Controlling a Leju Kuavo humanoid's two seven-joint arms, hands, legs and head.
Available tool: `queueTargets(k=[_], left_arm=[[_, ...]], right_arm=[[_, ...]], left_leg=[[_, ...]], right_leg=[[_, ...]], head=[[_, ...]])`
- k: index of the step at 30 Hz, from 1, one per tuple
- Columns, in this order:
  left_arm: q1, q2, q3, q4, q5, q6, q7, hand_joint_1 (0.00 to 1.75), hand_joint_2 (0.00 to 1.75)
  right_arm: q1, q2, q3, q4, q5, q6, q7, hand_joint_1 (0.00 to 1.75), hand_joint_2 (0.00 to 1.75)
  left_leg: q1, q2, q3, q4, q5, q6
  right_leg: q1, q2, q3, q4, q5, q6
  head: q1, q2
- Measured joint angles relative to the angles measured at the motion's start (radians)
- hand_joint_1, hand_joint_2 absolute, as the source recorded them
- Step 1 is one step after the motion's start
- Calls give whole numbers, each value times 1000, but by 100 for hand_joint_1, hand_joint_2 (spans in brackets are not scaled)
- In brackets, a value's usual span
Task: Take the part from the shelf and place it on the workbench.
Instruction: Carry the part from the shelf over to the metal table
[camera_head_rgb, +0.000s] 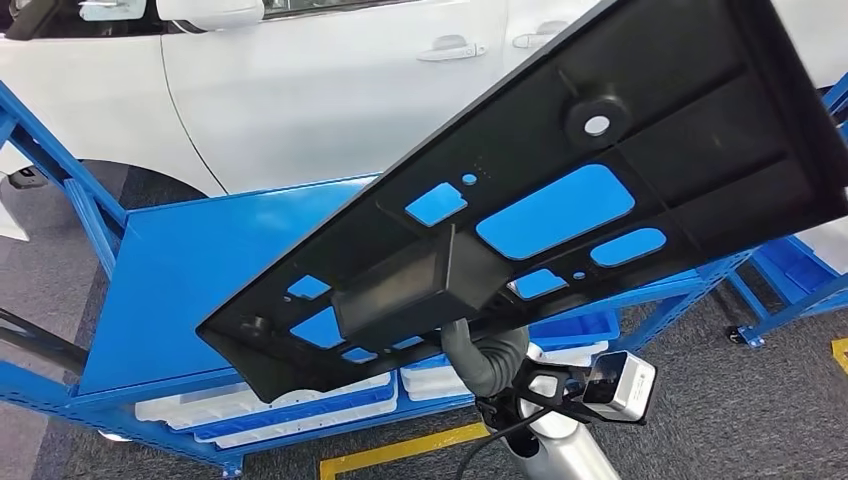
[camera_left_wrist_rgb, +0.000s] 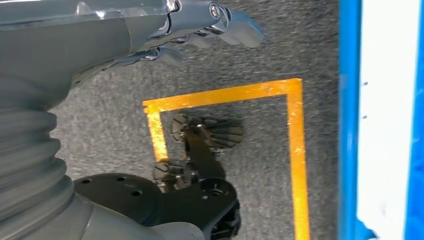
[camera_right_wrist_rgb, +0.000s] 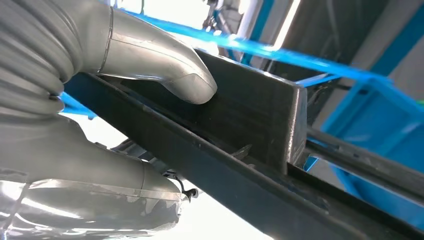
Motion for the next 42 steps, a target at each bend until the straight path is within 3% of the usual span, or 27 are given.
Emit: queueTargets(k=[3, 4, 5, 6, 7, 9, 11, 14, 16, 18, 19, 20, 21, 22, 23, 25, 27, 29, 31, 33, 34, 35, 36, 37, 39, 41, 42], left_arm=[[1, -1, -1, 0, -5, 25, 19, 0, 175], [1, -1, -2, 0, -7, 33, 22, 0, 175], [2, -1, -2, 0, -7, 38, 23, 0, 175], [2, -1, -2, 0, -7, 43, 24, 0, 175], [3, -1, -2, 0, -7, 46, 24, 0, 175], [2, 0, -2, 0, -7, 47, 24, 0, 175], [2, 1, -2, 0, -7, 47, 24, 0, 175], [2, 0, -2, 0, -6, 46, 22, 0, 175], [3, -1, -2, 0, -2, 45, 21, 0, 175], [4, -2, -1, 0, 1, 46, 21, 0, 175], [4, -2, -1, 0, 2, 46, 21, 0, 175], [5, -2, -1, 0, 3, 46, 21, 0, 175], [5, -2, -1, 0, 3, 46, 20, 0, 175], [6, -3, -2, 0, 3, 47, 20, 0, 175], [6, -3, -2, 0, 3, 47, 19, 0, 175], [6, -5, -2, 0, 3, 46, 17, 0, 175], [6, -5, -2, 0, 3, 46, 14, 0, 175], [8, -5, -2, 0, 3, 45, 11, 0, 175], [10, -6, -2, 1, 3, 45, 8, 0, 175], [10, -7, -2, 1, 3, 44, 3, 0, 175], [10, -8, -2, 1, 3, 44, 2, 0, 175], [10, -8, -2, 1, 3, 44, 1, 0, 175], [10, -8, -2, 1, 3, 44, 0, 0, 175], [10, -8, -2, 1, 3, 44, 0, 0, 175], [8, -8, -2, 1, 4, 43, -1, 0, 175], [7, -7, -2, 1, 4, 42, -3, 0, 175], [7, -7, -2, 1, 4, 42, -5, 0, 175]], right_arm=[[0, -3, -4, 7, -28, 26, 0, 175, 175], [1, -4, -7, 10, -37, 34, 0, 175, 175], [2, -6, -10, 13, -47, 44, 0, 175, 175], [4, -8, -14, 15, -56, 55, 0, 175, 175], [6, -11, -18, 17, -66, 67, 0, 175, 175], [11, -14, -28, 17, -80, 87, 0, 175, 175], [14, -17, -37, 17, -87, 101, 0, 175, 175], [23, -19, -56, 16, -91, 122, 0, 175, 175], [30, -21, -71, 14, -93, 138, 0, 175, 175], [38, -23, -86, 13, -95, 151, 0, 175, 175], [42, -23, -92, 13, -95, 156, 0, 175, 175], [46, -24, -97, 13, -95, 158, 0, 175, 175], [50, -25, -102, 13, -96, 160, 0, 175, 175], [53, -26, -107, 12, -97, 161, 0, 175, 175], [55, -26, -111, 11, -98, 162, 0, 175, 175], [58, -26, -120, 7, -101, 164, 0, 175, 175], [61, -27, -129, 3, -105, 168, 0, 175, 175], [64, -28, -135, 2, -107, 175, 0, 175, 175], [67, -28, -138, 2, -107, 185, 0, 175, 175], [72, -27, -143, 2, -106, 195, 0, 175, 175], [75, -27, -146, 2, -105, 198, 0, 175, 175], [79, -27, -150, 2, -105, 200, 0, 175, 175], [82, -27, -152, 2, -104, 201, 0, 175, 175], [84, -27, -155, 2, -104, 202, 0, 175, 175], [86, -27, -159, 2, -104, 204, 0, 175, 175], [88, -27, -161, 1, -104, 210, 0, 175, 175], [90, -27, -162, 0, -104, 215, 0, 175, 175]], left_leg=[[0, 2, -62, 189, -129, -2], [-1, 2, -74, 246, -155, -1], [-2, 2, -71, 271, -163, 1], [-4, 2, -45, 252, -150, 5], [-7, 2, -1, 194, -126, 11], [-15, 2, 100, 41, -92, 27], [-23, 1, 143, -37, -85, 37], [-22, 3, 136, -52, -67, 49], [-16, 8, 121, -59, -47, 61], [-16, 11, 96, -57, -28, 67], [-16, 11, 82, -56, -19, 66], [-16, 11, 68, -54, -10, 65], [-16, 11, 56, -52, -2, 63], [-16, 11, 44, -49, 6, 60], [-15, 11, 35, -46, 12, 56], [-17, 10, 23, -41, 24, 47], [-17, 9, 19, -43, 38, 34], [-15, 8, 13, -44, 47, 21], [-13, 6, -8, -2, -5, 14], [-12, 6, -43, 115, -107, 11], [-12, 6, -56, 181, -145, 9], [-12, 6, -60, 232, -160, 8], [-12, 6, -50, 251, -152, 9], [-12, 6, -23, 235, -128, 10], [-13, 6, 76, 114, -90, 18], [-17, 5, 159, -13, -100, 26], [-21, 5, 175, -44, -109, 29]], right_leg=[[8, -3, -28, -1, 22, -16], [12, -4, -38, 1, 29, -18], [16, -4, -48, 3, 35, -19], [19, -4, -57, 6, 40, -19], [22, -4, -64, 9, 45, -18], [25, -4, -75, 14, 53, -14], [25, -5, -81, 17, 63, -4], [23, -3, -87, 21, 69, 14], [19, 0, -111, 76, 11, 28], [10, 0, -156, 207, -83, 41], [5, 0, -174, 271, -113, 46], [1, 0, -179, 312, -121, 50], [-3, 0, -164, 313, -106, 54], [-7, 0, -127, 271, -78, 55], [-10, 0, -75, 201, -51, 56], [-8, 1, 22, 53, -36, 49], [-2, 2, 51, -3, -43, 36], [-1, 0, 38, -6, -27, 18], [-3, -3, 17, -12, -3, 1], [0, -5, -10, -13, 20, -9], [3, -6, -24, -12, 31, -11], [6, -7, -39, -10, 41, -11], [8, -7, -54, -7, 50, -11], [9, -7, -70, -3, 59, -9], [11, -7, -98, 9, 75, -4], [13, -7, -114, 18, 89, 6], [13, -8, -117, 19, 96, 11]], head=[[-2, 0], [-2, 0], [-2, 0], [-2, 0], [-3, 0], [-2, 0], [-2, 0], [-3, 0], [-1, 0], [0, 0], [-1, 0], [-1, 0], [0, 0], [0, 0], [0, 0], [-1, 0], [1, 0], [5, 0], [2, 0], [-1, 0], [-2, 0], [-2, 0], [-2, 0], [-3, 0], [-3, 0], [-2, 0], [-3, 0]])
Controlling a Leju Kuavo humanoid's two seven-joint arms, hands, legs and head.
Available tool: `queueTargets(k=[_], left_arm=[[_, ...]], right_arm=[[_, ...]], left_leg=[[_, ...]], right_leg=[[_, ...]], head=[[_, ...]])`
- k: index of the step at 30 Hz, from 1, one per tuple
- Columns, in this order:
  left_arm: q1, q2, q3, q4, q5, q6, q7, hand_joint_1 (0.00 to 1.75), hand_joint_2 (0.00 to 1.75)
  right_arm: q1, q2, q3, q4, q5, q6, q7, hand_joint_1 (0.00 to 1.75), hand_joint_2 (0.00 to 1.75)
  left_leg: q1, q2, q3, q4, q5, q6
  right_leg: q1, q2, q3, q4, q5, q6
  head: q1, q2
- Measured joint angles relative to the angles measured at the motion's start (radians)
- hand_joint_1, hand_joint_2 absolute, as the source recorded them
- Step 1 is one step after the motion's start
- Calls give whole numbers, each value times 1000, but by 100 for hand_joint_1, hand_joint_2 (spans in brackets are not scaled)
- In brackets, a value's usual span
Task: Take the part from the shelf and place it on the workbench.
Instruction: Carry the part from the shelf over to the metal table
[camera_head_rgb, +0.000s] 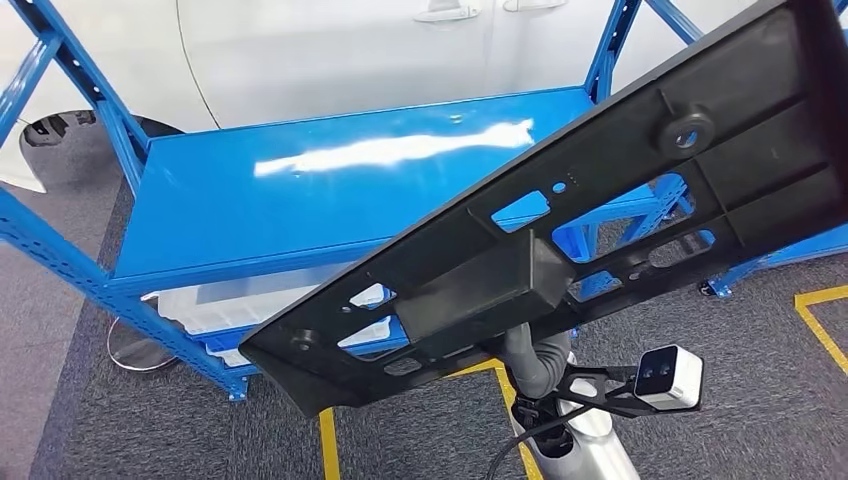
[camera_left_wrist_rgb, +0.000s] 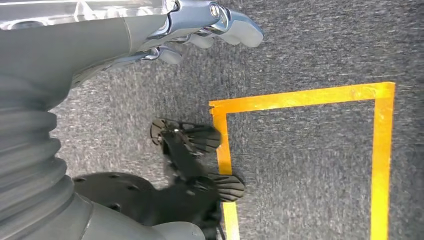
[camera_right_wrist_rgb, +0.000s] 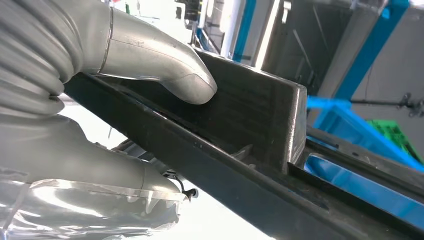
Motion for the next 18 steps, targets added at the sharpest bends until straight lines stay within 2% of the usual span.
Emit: queueTargets(k=[2, 3, 4, 5, 7, 8, 9, 10, 11, 12, 13, 14, 15, 16, 17, 18], left_arm=[[2, -1, 0, 0, 1, 0, -3, 0, 175], [2, -1, 0, 0, 2, 0, -4, 0, 175], [2, -2, 0, 0, 2, 1, -6, 0, 175], [2, -3, 0, 0, 3, 2, -7, 0, 175], [2, -3, 0, 0, 5, 4, -10, 0, 175], [3, -3, 0, 0, 6, 5, -10, 0, 175], [3, -3, 0, 0, 7, 5, -10, 0, 175], [3, -3, 0, 0, 8, 5, -10, 0, 175], [3, -3, 0, 0, 8, 5, -10, 0, 175], [3, -3, 0, 0, 8, 5, -10, 0, 175], [3, -3, 0, 0, 8, 5, -10, 0, 175], [3, -3, 0, 0, 9, 6, -10, 0, 175], [3, -3, 0, 0, 10, 7, -10, 0, 175], [3, -3, 1, 0, 11, 9, -10, 0, 175], [5, -3, 1, 1, 12, 10, -10, 0, 175], [6, -2, 1, 1, 14, 12, -9, 0, 175]], right_arm=[[3, 0, -3, 0, -1, 11, 0, 175, 175], [4, 0, -6, 0, -1, 16, 0, 175, 175], [5, 0, -11, 0, -1, 19, 0, 175, 175], [6, 0, -15, 0, -1, 21, 0, 175, 175], [7, 0, -24, 1, -1, 24, 0, 175, 175], [8, 0, -28, 2, -1, 26, 0, 175, 175], [8, 0, -31, 3, -1, 28, 0, 175, 175], [9, 0, -34, 3, -1, 30, 0, 175, 175], [9, 0, -37, 4, -1, 32, 0, 175, 175], [8, 0, -39, 4, 0, 33, 0, 175, 175], [6, 0, -41, 3, 2, 34, 0, 175, 175], [5, 0, -44, 2, 5, 33, 0, 175, 175], [3, 1, -46, 1, 8, 33, 0, 175, 175], [3, 1, -49, 0, 11, 33, 0, 175, 175], [4, 1, -51, 0, 14, 33, 0, 175, 175], [4, 1, -54, 0, 15, 33, 0, 175, 175]], left_leg=[[-1, 1, -6, -11, 10, 10], [0, 3, -13, -12, 20, 17], [2, 6, -22, -14, 31, 24], [4, 9, -35, -16, 44, 30], [3, 10, -66, -14, 68, 35], [3, 10, -83, -12, 80, 35], [3, 10, -100, -10, 92, 34], [3, 10, -116, -7, 102, 32], [3, 10, -131, -5, 112, 29], [3, 10, -142, -2, 121, 26], [2, 9, -151, 1, 128, 22], [1, 9, -156, 2, 137, 17], [1, 9, -159, 1, 145, 11], [1, 9, -161, -2, 155, 5], [1, 8, -163, -6, 163, -1], [3, 8, -169, -2, 159, -7]], right_leg=[[-3, 0, -3, -1, 12, 13], [-4, 1, -8, 6, 2, 19], [-6, 3, -19, 29, -27, 25], [-9, 4, -36, 73, -73, 30], [-14, 5, -76, 207, -171, 40], [-16, 5, -87, 267, -192, 44], [-17, 5, -84, 300, -189, 46], [-19, 5, -63, 297, -167, 47], [-20, 5, -23, 257, -138, 46], [-20, 5, 33, 188, -120, 42], [-18, 5, 94, 104, -120, 37], [-15, 5, 140, 36, -128, 30], [-12, 5, 169, -10, -138, 23], [-8, 5, 177, -30, -142, 16], [-8, 5, 170, -33, -134, 8], [-9, 3, 162, -36, -123, 0]], head=[[-1, 0], [-2, 0], [-1, 0], [-1, 0], [0, 0], [0, 0], [0, 0], [0, 0], [0, 0], [0, 0], [0, 0], [-1, 0], [0, 0], [1, 0], [3, 0], [5, 0]])
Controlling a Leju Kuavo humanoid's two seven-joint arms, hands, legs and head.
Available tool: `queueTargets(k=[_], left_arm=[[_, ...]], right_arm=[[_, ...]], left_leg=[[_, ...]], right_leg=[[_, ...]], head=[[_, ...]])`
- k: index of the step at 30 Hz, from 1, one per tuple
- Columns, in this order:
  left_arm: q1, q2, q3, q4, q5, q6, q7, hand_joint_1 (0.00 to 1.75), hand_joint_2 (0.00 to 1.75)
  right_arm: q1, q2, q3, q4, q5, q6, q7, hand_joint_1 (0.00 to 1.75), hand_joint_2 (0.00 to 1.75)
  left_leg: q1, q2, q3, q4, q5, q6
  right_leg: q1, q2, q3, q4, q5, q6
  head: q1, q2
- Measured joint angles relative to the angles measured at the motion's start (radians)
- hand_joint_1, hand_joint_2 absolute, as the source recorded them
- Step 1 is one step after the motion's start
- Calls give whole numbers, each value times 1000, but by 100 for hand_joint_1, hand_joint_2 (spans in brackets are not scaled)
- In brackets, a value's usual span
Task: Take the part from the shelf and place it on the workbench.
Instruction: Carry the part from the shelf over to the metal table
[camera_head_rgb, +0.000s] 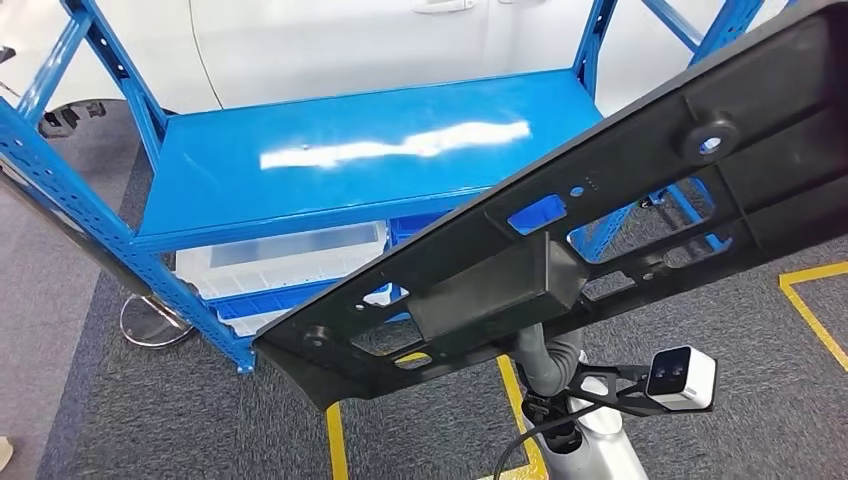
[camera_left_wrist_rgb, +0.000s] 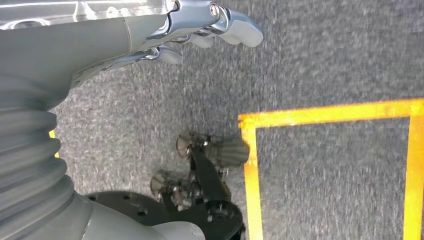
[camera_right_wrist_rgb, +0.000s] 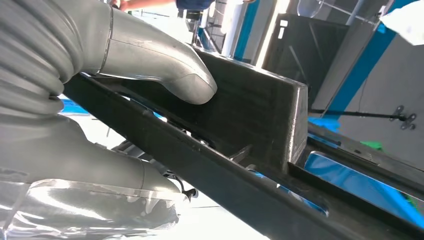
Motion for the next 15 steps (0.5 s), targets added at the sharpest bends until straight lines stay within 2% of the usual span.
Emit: queueTargets(k=[1, 2, 4, 5, 6, 7, 8, 9, 10, 11, 12, 13, 15], left_arm=[[2, 0, 0, 0, 2, 1, 0, 0, 175], [3, 1, 0, 1, 4, 2, 1, 0, 175], [4, 1, 0, 1, 7, 6, 2, 0, 175], [4, 1, 1, 1, 8, 9, 3, 0, 175], [4, 1, 1, 1, 9, 12, 3, 0, 175], [4, 2, 3, 1, 11, 13, 2, 0, 175], [3, 2, 4, 1, 12, 14, 1, 0, 175], [3, 2, 5, 1, 14, 14, 1, 0, 175], [1, 2, 7, 1, 16, 14, 0, 0, 175], [0, 2, 8, 1, 17, 14, -1, 0, 175], [-1, 2, 10, 1, 19, 13, -1, 0, 175], [-1, 2, 12, 1, 22, 12, -1, 0, 175], [0, 2, 15, 1, 26, 11, 4, 0, 175]], right_arm=[[1, 0, -3, -1, 1, 1, 0, 175, 175], [1, 0, -5, -2, 2, 2, 0, 175, 175], [2, 0, -10, -5, 2, 4, 0, 175, 175], [3, 1, -12, -6, 2, 4, 0, 175, 175], [3, 1, -14, -6, 2, 4, 1, 175, 175], [3, 1, -15, -6, 2, 4, 1, 175, 175], [3, 1, -16, -6, 2, 4, 1, 175, 175], [3, 1, -17, -6, 2, 4, 1, 175, 175], [3, 1, -18, -7, 2, 5, 1, 175, 175], [3, 1, -19, -8, 2, 5, 1, 175, 175], [2, 1, -19, -8, 2, 6, 1, 175, 175], [3, 2, -20, -9, 3, 6, 1, 175, 175], [3, 1, -22, -9, 5, 5, 1, 175, 175]], left_leg=[[1, -1, -9, 17, -23, -4], [1, -2, -23, 55, -66, -7], [3, -2, -56, 184, -171, -12], [3, -2, -66, 248, -201, -14], [3, -2, -65, 291, -205, -15], [3, -2, -48, 298, -186, -15], [3, -2, -14, 269, -157, -14], [3, -2, 36, 208, -134, -12], [2, -3, 92, 130, -130, -9], [0, -3, 137, 62, -138, -5], [-2, -3, 164, 14, -152, -1], [-4, -4, 173, -9, -163, 4], [-3, -2, 163, -16, -153, 18]], right_leg=[[-2, -2, -10, -3, 12, -9], [-4, -3, -23, -5, 25, -16], [-1, -5, -52, -4, 49, -24], [0, -5, -67, -3, 60, -24], [2, -5, -83, 0, 71, -23], [2, -5, -100, 4, 81, -22], [2, -5, -116, 10, 90, -19], [2, -5, -131, 17, 97, -16], [3, -4, -144, 25, 104, -12], [4, -4, -153, 31, 109, -7], [5, -5, -159, 35, 115, -1], [5, -6, -163, 36, 122, 6], [2, -6, -168, 37, 128, 18]], head=[[-2, 0], [-5, 0], [-10, 0], [-11, 0], [-11, 0], [-11, 0], [-11, 0], [-11, 0], [-11, 0], [-11, 0], [-11, 0], [-10, 0], [-10, 0]])
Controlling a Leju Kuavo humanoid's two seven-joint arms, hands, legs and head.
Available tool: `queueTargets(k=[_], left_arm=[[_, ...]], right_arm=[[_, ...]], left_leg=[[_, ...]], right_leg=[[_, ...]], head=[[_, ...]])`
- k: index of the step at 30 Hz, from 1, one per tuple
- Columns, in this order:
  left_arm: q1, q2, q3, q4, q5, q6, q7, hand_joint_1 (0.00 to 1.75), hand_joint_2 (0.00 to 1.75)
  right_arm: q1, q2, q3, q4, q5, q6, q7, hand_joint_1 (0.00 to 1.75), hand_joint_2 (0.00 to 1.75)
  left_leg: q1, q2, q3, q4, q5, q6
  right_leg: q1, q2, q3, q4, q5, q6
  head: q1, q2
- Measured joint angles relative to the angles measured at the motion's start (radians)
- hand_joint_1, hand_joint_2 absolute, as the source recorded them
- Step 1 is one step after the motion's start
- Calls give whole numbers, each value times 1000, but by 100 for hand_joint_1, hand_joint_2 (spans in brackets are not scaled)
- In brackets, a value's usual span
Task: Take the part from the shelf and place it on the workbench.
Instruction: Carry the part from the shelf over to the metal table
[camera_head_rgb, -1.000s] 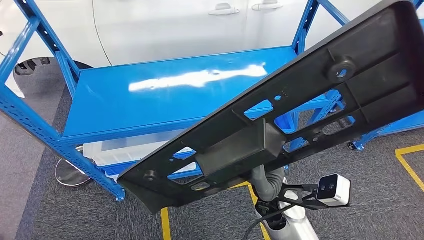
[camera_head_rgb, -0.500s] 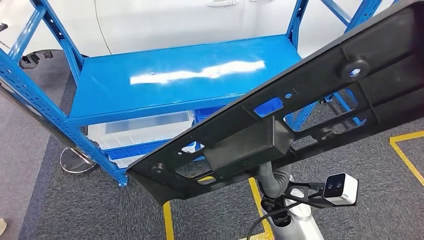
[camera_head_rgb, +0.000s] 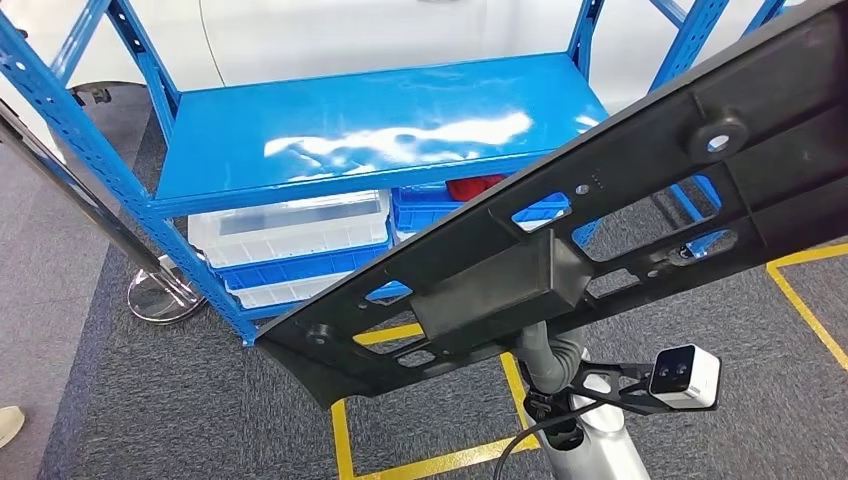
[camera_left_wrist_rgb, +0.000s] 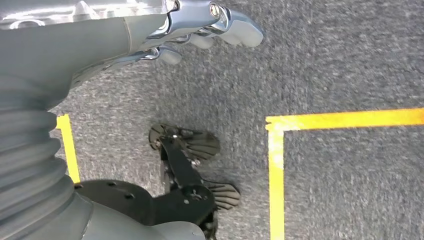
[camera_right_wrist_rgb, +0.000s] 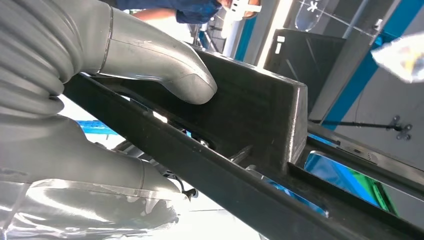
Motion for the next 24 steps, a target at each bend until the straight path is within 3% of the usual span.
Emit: queueTargets(k=[2, 4, 6, 7, 8, 10, 12, 13, 15, 17, 19, 21, 22, 24], left_arm=[[1, 0, 1, 0, 2, -1, 6, 0, 175], [1, 0, 1, 0, 2, 0, 9, 0, 175], [3, 1, 1, 0, 2, -1, 12, 0, 175], [4, 0, 1, 0, 2, -1, 12, 0, 175], [4, 0, 1, 0, 2, -3, 13, 0, 175], [5, 0, 1, 0, 2, -9, 13, 0, 175], [5, 0, 2, 0, 2, -16, 13, 0, 175], [6, 1, 2, 0, 3, -19, 14, 0, 175], [6, 1, 2, 0, 7, -21, 16, 0, 175], [6, 1, 3, 0, 11, -20, 19, 0, 175], [6, 2, 3, 0, 13, -17, 25, 0, 175], [7, 2, 4, 0, 13, -14, 35, 0, 175], [8, 2, 3, 0, 13, -14, 40, 0, 175], [9, 4, 3, 0, 11, -14, 49, 0, 175]], right_arm=[[2, 0, -4, -1, 4, -2, 0, 175, 175], [6, 0, -10, -3, 8, -3, -1, 175, 175], [13, -1, -16, -3, 10, -4, -1, 175, 175], [17, -2, -18, -3, 11, -4, -1, 175, 175], [18, -2, -20, -3, 11, -3, -1, 175, 175], [18, -2, -21, -4, 12, -3, -1, 175, 175], [17, -2, -21, -7, 12, -3, -1, 175, 175], [17, -2, -22, -8, 11, -2, -1, 175, 175], [18, -2, -23, -9, 10, -2, -1, 175, 175], [17, -2, -25, -10, 10, -2, 0, 175, 175], [14, -2, -27, -11, 11, -3, 2, 175, 175], [12, -2, -27, -11, 18, -11, 4, 175, 175], [11, -2, -27, -12, 27, -21, 3, 175, 175], [11, -2, -27, -22, 54, -48, 1, 175, 175]], left_leg=[[3, 4, -13, -3, 19, 14], [3, 5, -33, -2, 35, 20], [1, 9, -51, 1, 48, 21], [1, 12, -59, 4, 53, 21], [1, 16, -64, 6, 56, 20], [-1, 26, -69, 11, 59, 15], [-5, 37, -72, 14, 61, 8], [-6, 44, -73, 14, 62, 3], [-6, 55, -75, 16, 61, -6], [-5, 38, -90, 52, 32, -17], [-3, 11, -138, 164, -35, -23], [-2, 5, -187, 283, -82, -26], [-1, 5, -192, 300, -78, -26], [2, -4, -151, 221, -21, -24]], right_leg=[[-3, 3, -24, 50, -43, 10], [-7, 4, -72, 179, -128, 18], [-9, 4, -98, 282, -176, 23], [-10, 4, -84, 281, -173, 22], [-10, 3, -49, 238, -154, 20], [-5, -20, 47, 91, -109, 8], [5, -42, 98, -1, -92, -8], [9, -45, 99, -12, -93, -15], [6, -26, 92, -15, -83, -24], [0, -11, 88, -21, -73, -34], [-1, 2, 83, -23, -66, -40], [-1, 19, 76, -21, -62, -42], [-1, 30, 73, -19, -60, -41], [-2, 52, 70, -14, -58, -38]], head=[[3, 0], [5, 0], [5, 0], [5, 0], [5, 0], [5, 0], [5, 0], [4, 0], [4, 0], [4, 0], [4, 0], [3, 0], [3, 0], [3, 0]])
